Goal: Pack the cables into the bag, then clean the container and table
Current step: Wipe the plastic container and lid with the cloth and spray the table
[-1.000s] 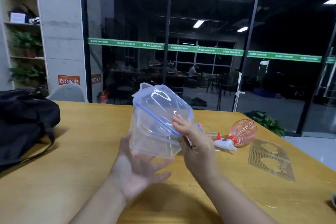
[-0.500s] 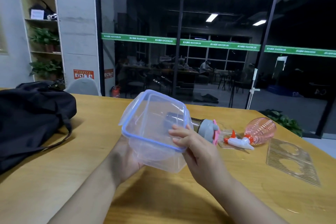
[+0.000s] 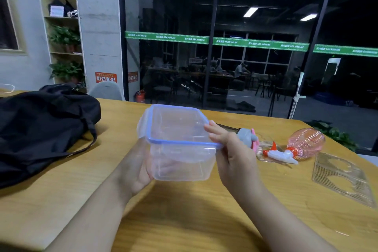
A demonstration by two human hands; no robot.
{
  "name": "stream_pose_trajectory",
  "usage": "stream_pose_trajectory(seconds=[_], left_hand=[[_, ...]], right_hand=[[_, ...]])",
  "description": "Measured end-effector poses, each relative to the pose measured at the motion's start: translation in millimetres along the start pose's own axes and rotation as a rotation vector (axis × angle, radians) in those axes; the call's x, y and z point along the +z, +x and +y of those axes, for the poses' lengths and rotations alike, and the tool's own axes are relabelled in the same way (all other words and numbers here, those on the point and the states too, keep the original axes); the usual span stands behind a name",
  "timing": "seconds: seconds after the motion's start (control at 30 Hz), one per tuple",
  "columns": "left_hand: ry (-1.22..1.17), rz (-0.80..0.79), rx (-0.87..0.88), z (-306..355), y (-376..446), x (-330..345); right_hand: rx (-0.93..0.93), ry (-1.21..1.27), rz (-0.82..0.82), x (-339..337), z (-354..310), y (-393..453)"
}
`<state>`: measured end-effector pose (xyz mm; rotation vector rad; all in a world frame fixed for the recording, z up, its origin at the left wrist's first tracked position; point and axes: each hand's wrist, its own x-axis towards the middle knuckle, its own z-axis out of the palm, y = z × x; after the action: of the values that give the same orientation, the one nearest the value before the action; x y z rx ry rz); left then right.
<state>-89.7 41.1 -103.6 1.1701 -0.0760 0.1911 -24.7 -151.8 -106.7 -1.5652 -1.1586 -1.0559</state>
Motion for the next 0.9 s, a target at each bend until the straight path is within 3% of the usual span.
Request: stream_pose_trajectory(seconds=[0.1,0.33,0.9], left_hand=[[0.046,0.108,-0.065,4.2,-6.8,-14.0],[0.257,0.277,-0.086,3.2,-14.5,-39.5],[0.252,0.490,-0.083,4.7,-7.9,-57.2]], right_hand=[[0.074,-0.018,0.064,10.3,-4.8,4.2],[0.279,0.021,0.037,28.0,-12.3,7.3],[0.128,-0.148,-0.110,55.8,-8.4,-5.7]])
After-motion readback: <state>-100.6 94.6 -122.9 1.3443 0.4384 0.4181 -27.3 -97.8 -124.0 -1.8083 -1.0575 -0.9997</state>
